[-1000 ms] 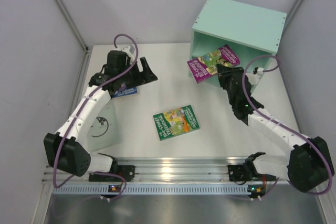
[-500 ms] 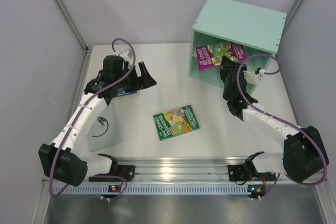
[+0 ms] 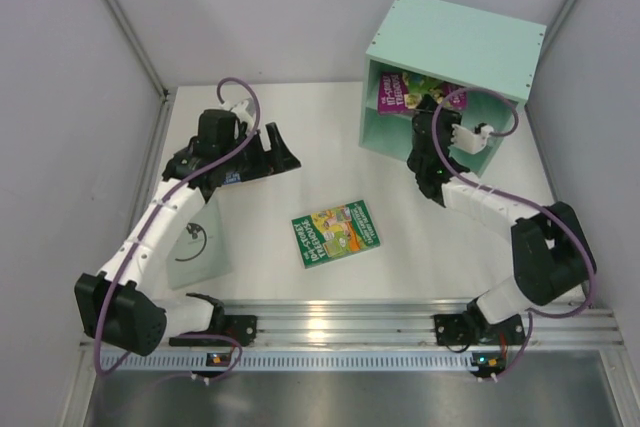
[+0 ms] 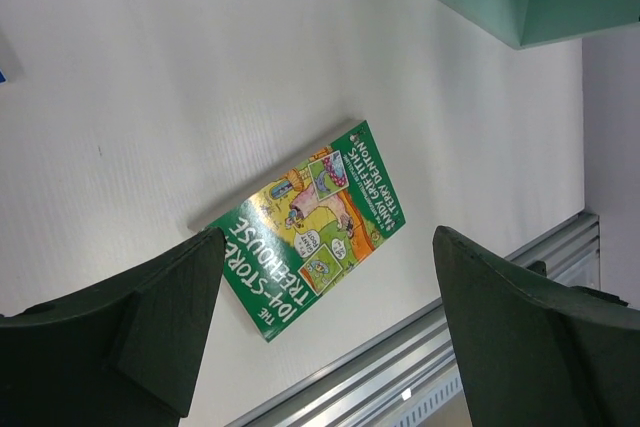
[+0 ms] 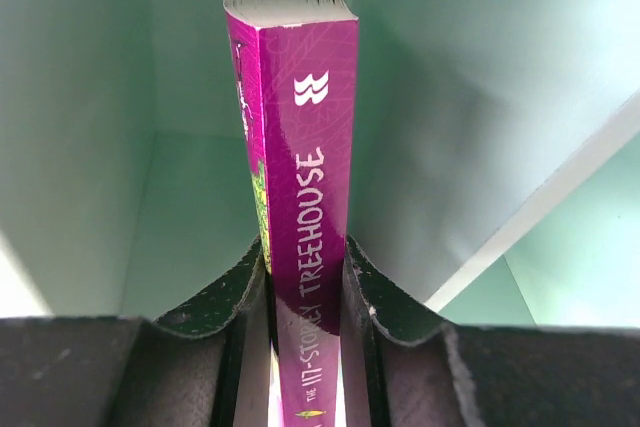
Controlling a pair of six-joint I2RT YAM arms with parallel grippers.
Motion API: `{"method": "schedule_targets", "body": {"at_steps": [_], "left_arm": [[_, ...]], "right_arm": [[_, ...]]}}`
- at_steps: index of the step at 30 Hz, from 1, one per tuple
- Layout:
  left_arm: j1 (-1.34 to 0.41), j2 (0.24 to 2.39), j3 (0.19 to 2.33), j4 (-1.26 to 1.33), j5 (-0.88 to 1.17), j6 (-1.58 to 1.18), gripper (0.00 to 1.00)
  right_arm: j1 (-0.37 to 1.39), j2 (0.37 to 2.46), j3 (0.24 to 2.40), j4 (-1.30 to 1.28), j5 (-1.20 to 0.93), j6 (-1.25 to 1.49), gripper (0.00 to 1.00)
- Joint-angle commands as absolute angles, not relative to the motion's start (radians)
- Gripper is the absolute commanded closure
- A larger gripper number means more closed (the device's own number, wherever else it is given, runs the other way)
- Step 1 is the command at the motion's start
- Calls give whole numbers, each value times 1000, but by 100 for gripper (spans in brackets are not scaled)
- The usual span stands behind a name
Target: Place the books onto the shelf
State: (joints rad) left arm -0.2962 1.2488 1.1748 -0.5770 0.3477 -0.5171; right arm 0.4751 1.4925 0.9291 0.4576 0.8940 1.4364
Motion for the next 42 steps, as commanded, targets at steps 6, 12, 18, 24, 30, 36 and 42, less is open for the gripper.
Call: {"method": "schedule_targets", "body": {"at_steps": [6, 12, 18, 24, 30, 36, 42], "left_arm": [[-299, 1193, 1155, -561, 357, -495, 10], [-298, 1192, 1154, -574, 341, -479, 10], [-298, 1192, 1149, -574, 334, -474, 10], [-298, 1192, 1140, -572, 334, -476, 11], [-298, 1184, 1129, -571, 325, -474, 11], [-298, 1184, 1131, -574, 322, -471, 11], [-296, 1180, 1129, -581, 314, -460, 11]], "right_arm": [[517, 1598, 1110, 539, 934, 1482, 70], [526, 1612, 1167, 462, 815, 1408, 41], [520, 1592, 1252, 177, 638, 1401, 37], [511, 1595, 1256, 124, 588, 1375, 40], [503, 1595, 1267, 84, 519, 1358, 40], [503, 1574, 1261, 28, 503, 1355, 43], [503, 1508, 1265, -81, 502, 1251, 47]]}}
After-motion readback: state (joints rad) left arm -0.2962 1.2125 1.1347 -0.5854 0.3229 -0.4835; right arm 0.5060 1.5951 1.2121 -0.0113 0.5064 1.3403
